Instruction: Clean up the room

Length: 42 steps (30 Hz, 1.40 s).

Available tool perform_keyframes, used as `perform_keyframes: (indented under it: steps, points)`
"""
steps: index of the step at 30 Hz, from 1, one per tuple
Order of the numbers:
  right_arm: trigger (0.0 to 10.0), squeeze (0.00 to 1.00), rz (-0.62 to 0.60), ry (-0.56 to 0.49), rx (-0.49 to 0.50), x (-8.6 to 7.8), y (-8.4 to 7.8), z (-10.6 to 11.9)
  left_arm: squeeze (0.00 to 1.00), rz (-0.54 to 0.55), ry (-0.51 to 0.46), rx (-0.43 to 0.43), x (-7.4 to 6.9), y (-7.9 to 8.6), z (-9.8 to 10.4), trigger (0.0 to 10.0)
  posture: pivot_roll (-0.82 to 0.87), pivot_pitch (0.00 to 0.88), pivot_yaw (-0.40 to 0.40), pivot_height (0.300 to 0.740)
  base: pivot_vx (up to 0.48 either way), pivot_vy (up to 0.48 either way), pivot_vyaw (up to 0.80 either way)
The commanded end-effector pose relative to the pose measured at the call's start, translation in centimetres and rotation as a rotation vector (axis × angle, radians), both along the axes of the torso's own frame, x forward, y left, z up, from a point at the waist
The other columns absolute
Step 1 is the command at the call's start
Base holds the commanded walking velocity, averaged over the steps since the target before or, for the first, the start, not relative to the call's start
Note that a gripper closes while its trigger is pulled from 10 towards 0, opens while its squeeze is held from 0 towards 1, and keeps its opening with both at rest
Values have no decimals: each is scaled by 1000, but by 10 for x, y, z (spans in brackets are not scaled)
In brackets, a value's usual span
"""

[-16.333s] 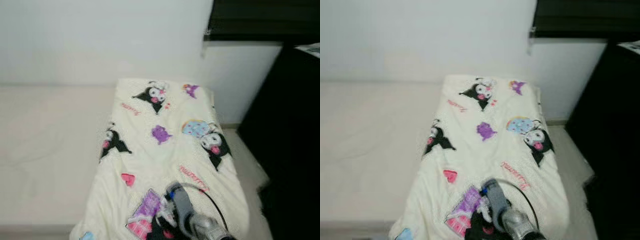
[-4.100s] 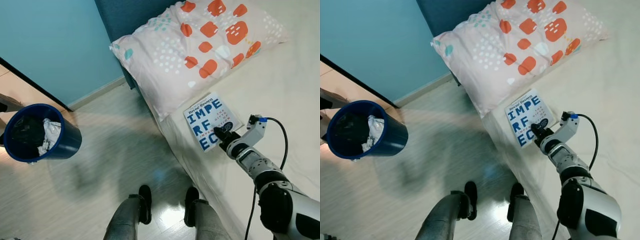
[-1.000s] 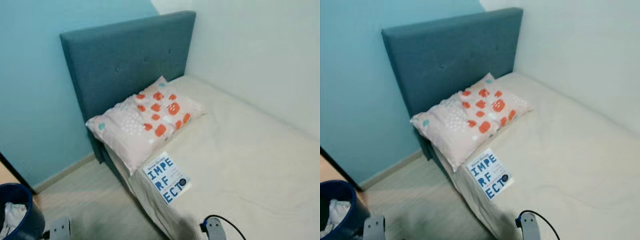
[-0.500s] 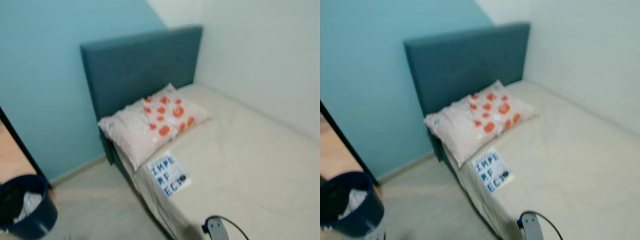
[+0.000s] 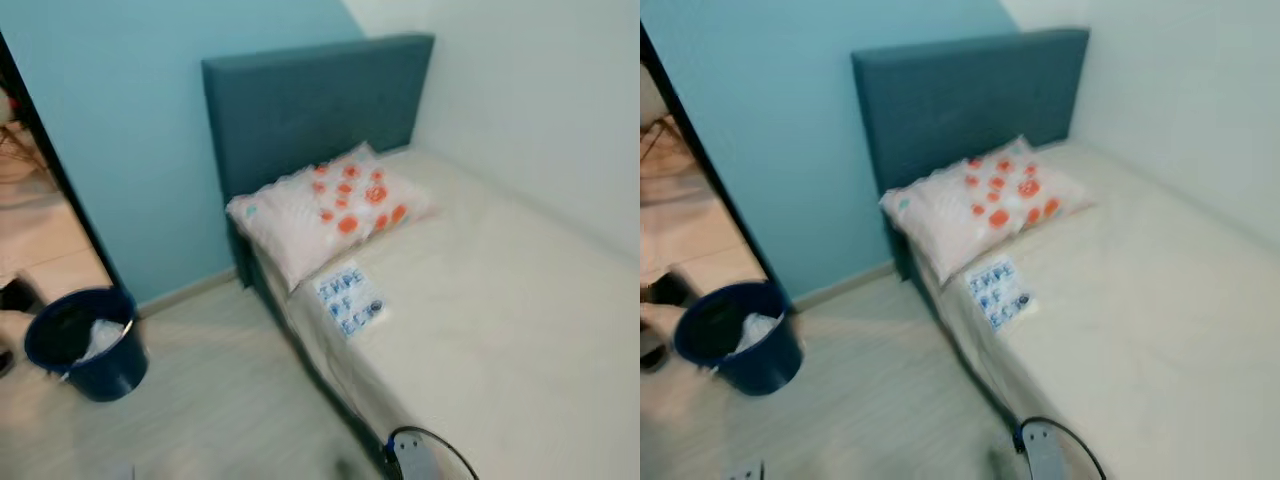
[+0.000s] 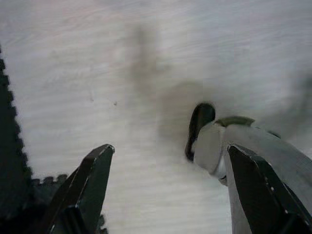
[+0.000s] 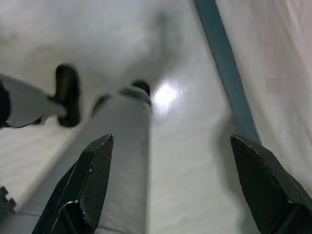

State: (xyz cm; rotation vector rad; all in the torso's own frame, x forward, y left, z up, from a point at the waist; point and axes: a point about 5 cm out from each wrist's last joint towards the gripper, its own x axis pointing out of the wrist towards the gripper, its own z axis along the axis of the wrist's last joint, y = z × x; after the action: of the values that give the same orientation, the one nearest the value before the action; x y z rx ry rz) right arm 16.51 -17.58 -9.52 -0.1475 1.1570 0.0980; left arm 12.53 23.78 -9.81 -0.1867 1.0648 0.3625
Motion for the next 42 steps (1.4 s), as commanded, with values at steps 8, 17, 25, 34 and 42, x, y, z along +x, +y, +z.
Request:
perform_keyframes:
  steps: [8, 17, 25, 34, 42]
  points:
    - [10000, 0, 25, 24, -11, -6, 5, -3, 0, -12, -5, 12, -1, 11, 3, 10000, 32, 49, -39, 740, -316, 0, -712]
    - [10000, 0, 25, -3, -16, 6, 1, 2, 0, -22, -10, 2, -2, 11, 3, 10000, 16, 42, -42, 740, -285, 0, -394]
    - [10000, 0, 37, 5, -17, 5, 3, 2, 0, -27, -4, -3, -4, 8, 1, 10000, 15, 48, -38, 740, -263, 0, 0]
    - [10000, 0, 71, 18, -20, 3, 9, 0, 0, -45, -18, -8, 10, 1, 3, 10000, 11, 59, -31, 740, -247, 0, -475]
    - [10000, 0, 48, 13, -9, 3, 12, 0, 0, -81, -59, -65, 19, -13, 4, 10000, 5, 64, -32, 740, 0, 0, 0]
